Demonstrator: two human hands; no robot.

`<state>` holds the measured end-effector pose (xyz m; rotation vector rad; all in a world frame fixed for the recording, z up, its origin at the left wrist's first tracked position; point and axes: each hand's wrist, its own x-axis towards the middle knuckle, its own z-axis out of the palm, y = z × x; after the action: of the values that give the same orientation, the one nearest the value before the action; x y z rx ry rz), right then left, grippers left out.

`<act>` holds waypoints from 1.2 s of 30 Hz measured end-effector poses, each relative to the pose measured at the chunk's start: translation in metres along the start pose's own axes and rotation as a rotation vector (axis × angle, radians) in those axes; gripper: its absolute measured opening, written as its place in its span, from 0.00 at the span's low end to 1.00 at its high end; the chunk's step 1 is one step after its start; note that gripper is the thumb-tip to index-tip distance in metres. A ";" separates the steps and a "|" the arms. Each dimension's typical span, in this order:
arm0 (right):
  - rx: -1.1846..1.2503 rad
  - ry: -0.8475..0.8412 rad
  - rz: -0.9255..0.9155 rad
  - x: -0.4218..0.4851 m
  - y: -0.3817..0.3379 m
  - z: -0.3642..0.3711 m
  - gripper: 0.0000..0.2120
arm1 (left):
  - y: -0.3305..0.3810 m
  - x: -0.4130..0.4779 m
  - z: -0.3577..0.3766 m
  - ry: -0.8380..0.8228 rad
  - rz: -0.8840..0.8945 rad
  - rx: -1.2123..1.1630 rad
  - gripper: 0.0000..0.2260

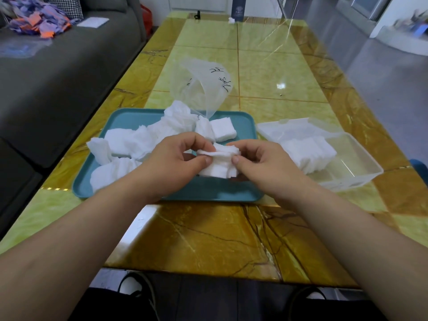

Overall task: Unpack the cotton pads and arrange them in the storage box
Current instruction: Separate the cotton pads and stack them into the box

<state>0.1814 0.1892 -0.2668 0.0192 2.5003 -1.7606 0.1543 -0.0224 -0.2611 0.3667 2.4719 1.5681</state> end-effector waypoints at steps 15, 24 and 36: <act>0.248 -0.111 0.060 -0.003 -0.004 -0.002 0.12 | -0.002 0.003 0.003 0.040 -0.045 -0.109 0.06; 0.321 -0.165 0.032 -0.005 -0.002 -0.006 0.19 | 0.000 0.003 0.000 0.053 -0.077 -0.163 0.05; 0.319 0.000 0.161 0.001 0.003 -0.007 0.20 | 0.000 0.005 -0.018 0.116 -0.050 -0.368 0.05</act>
<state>0.1804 0.1970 -0.2672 0.2332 2.1222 -2.0641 0.1445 -0.0364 -0.2531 0.1572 2.1817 2.0208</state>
